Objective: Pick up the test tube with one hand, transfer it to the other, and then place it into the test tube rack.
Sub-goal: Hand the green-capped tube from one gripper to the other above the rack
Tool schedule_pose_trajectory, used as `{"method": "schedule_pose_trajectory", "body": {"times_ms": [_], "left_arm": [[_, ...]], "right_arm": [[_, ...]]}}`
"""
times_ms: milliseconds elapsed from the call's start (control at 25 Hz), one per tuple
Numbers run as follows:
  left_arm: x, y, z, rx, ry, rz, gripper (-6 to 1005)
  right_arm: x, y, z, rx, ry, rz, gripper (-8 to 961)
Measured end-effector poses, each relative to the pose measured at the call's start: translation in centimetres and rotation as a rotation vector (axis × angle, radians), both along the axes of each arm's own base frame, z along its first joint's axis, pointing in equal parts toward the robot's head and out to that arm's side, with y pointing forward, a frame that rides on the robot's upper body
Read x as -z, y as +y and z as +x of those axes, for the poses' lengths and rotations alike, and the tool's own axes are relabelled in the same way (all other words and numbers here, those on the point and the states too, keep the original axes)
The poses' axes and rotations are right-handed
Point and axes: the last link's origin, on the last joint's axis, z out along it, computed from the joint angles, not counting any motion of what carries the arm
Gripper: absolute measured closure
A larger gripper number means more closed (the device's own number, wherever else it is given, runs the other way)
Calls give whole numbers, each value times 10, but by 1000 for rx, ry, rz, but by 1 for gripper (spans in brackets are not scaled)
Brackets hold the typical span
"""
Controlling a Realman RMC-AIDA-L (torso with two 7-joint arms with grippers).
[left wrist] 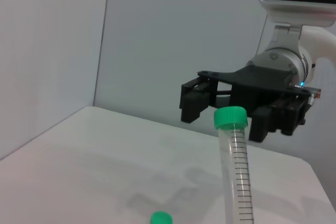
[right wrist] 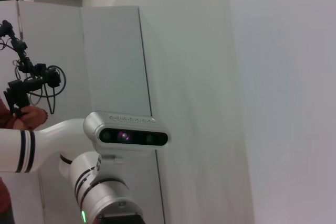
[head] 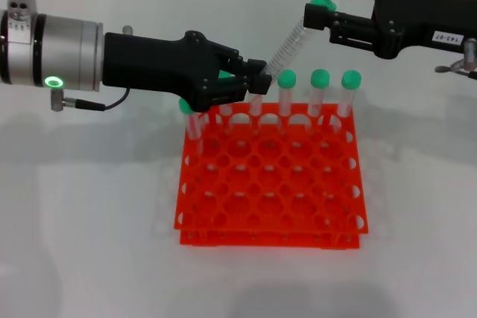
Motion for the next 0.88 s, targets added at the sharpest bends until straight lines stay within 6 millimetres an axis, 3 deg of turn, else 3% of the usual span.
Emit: {"method": "schedule_pose_trajectory", "body": {"times_ms": [880], "left_arm": [[-6, -3, -9, 32, -37, 62, 818]], "right_arm": [[-2, -3, -2, -24, 15, -15, 431]]}}
